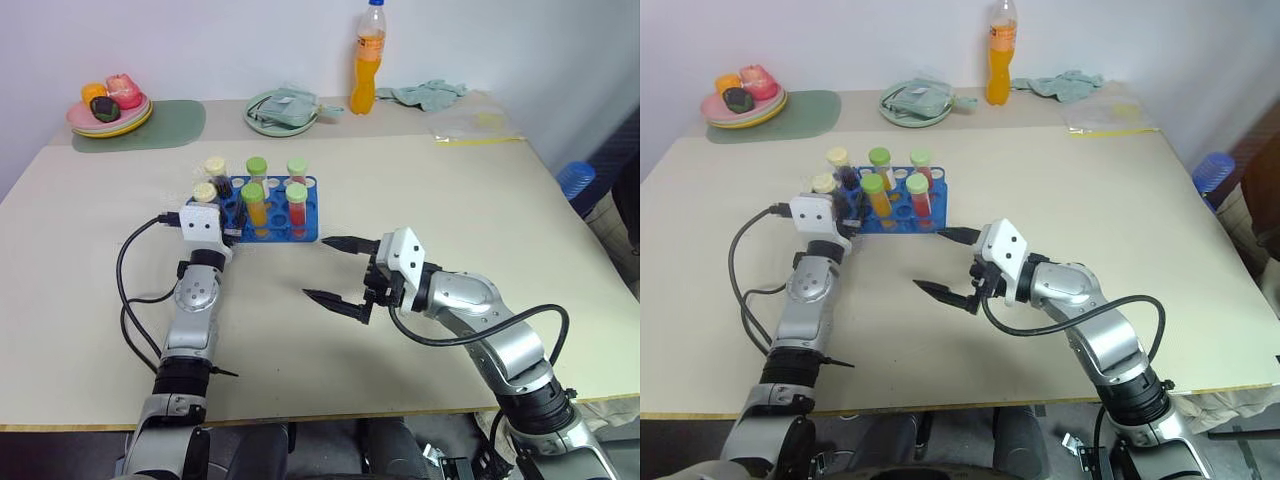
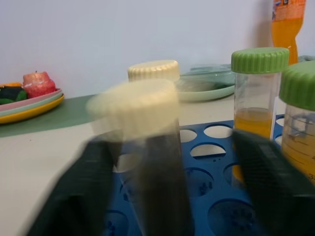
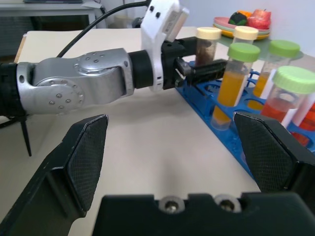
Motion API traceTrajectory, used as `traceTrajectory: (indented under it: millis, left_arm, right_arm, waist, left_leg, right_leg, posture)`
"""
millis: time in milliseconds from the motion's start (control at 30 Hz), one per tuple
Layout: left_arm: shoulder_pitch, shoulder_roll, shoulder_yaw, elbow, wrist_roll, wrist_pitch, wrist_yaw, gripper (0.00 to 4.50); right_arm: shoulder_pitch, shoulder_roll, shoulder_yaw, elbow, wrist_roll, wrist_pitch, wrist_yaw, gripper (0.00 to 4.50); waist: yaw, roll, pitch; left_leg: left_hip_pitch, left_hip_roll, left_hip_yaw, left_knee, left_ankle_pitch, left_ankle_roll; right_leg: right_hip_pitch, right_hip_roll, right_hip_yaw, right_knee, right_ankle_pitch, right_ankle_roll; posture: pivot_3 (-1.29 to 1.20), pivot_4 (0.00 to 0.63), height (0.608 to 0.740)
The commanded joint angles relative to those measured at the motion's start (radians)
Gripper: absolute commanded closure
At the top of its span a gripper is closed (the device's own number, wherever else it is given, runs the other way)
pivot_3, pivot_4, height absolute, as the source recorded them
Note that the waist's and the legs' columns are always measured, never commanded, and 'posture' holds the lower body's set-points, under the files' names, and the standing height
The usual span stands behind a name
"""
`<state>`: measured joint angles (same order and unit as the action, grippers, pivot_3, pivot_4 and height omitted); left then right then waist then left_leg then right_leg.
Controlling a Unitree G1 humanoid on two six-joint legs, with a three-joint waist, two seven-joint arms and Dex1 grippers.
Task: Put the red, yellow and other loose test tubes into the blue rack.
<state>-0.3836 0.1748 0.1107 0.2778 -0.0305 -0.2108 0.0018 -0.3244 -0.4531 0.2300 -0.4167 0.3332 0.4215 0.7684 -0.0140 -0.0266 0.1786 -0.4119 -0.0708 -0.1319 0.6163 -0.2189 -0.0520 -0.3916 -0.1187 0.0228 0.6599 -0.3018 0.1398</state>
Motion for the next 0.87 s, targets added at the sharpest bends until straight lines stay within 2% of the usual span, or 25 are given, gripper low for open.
traceTrajectory:
  millis: [33, 100, 200, 333, 433, 500, 633, 867]
  left_arm:
    - [0.045, 0.002, 0.033, -0.132, -0.033, -0.001, -0.006, 0.04]
    - [0.089, 0.015, 0.054, -0.214, -0.061, 0.022, -0.019, 0.04]
    - [0.190, 0.083, 0.128, -0.387, -0.168, 0.110, -0.091, 0.04]
    - [0.336, 0.247, 0.214, -0.533, -0.293, 0.264, -0.246, 0.04]
    - [0.446, 0.407, 0.263, -0.555, -0.333, 0.363, -0.399, 0.04]
    - [0.479, 0.456, 0.280, -0.554, -0.352, 0.397, -0.446, 0.04]
    - [0.497, 0.484, 0.305, -0.548, -0.373, 0.432, -0.489, 0.04]
    - [0.494, 0.446, 0.305, -0.572, -0.378, 0.484, -0.462, 0.04]
  right_arm:
    - [-0.018, -0.007, -0.056, -0.048, 0.040, 0.010, -0.004, 0.00]
    - [-0.018, -0.018, -0.100, -0.066, 0.077, 0.038, -0.006, 0.00]
    - [0.012, -0.081, -0.187, -0.085, 0.110, 0.069, 0.005, 0.00]
    - [0.060, -0.175, -0.322, -0.055, 0.144, 0.094, 0.017, 0.00]
    - [0.110, -0.256, -0.408, 0.022, 0.118, 0.079, 0.037, 0.00]
    - [0.132, -0.292, -0.442, 0.080, 0.103, 0.050, 0.056, 0.00]
    - [0.150, -0.334, -0.466, 0.160, 0.084, -0.007, 0.091, 0.00]
    - [0.156, -0.328, -0.452, 0.185, 0.064, -0.044, 0.098, 0.00]
  waist:
    - [0.000, 0.000, 0.000]
    - [0.000, 0.000, 0.000]
    - [-0.001, 0.000, 0.000]
    - [0.001, 0.001, 0.000]
    - [0.003, 0.001, 0.000]
    - [0.005, 0.002, 0.000]
    - [0.002, 0.002, 0.000]
    - [-0.001, 0.003, 0.000]
  left_leg:
    - [0.000, 0.000, 0.000, 0.000, 0.000, 0.000]
    - [0.000, 0.000, 0.000, 0.000, 0.000, 0.000]
    - [0.000, 0.000, 0.000, 0.000, 0.000, 0.000]
    - [0.000, 0.001, 0.000, -0.001, 0.000, 0.000]
    - [0.001, 0.001, 0.001, -0.001, -0.001, 0.001]
    - [0.001, 0.000, 0.003, -0.001, -0.001, 0.002]
    - [0.001, 0.001, 0.003, -0.001, -0.001, 0.002]
    - [0.001, 0.002, 0.002, -0.002, -0.001, 0.002]
  right_leg:
    - [0.000, 0.000, 0.000, 0.000, 0.000, 0.000]
    - [0.000, 0.000, 0.000, 0.000, 0.000, 0.000]
    - [0.000, 0.000, 0.000, 0.000, 0.000, 0.000]
    - [0.000, 0.000, 0.001, -0.001, 0.000, 0.000]
    - [0.002, 0.000, 0.001, -0.002, 0.000, 0.000]
    - [0.003, 0.000, 0.000, -0.002, 0.000, 0.000]
    - [0.003, 0.000, 0.000, -0.003, 0.000, -0.001]
    - [0.003, 0.000, 0.001, -0.003, 0.000, -0.001]
  posture:
    - [0.00, 0.150, 0.740]
    - [0.00, 0.150, 0.740]
    - [0.00, 0.150, 0.740]
    - [0.00, 0.150, 0.740]
    - [0.00, 0.150, 0.740]
    - [0.00, 0.150, 0.740]
    - [0.00, 0.150, 0.740]
    - [0.00, 0.150, 0.740]
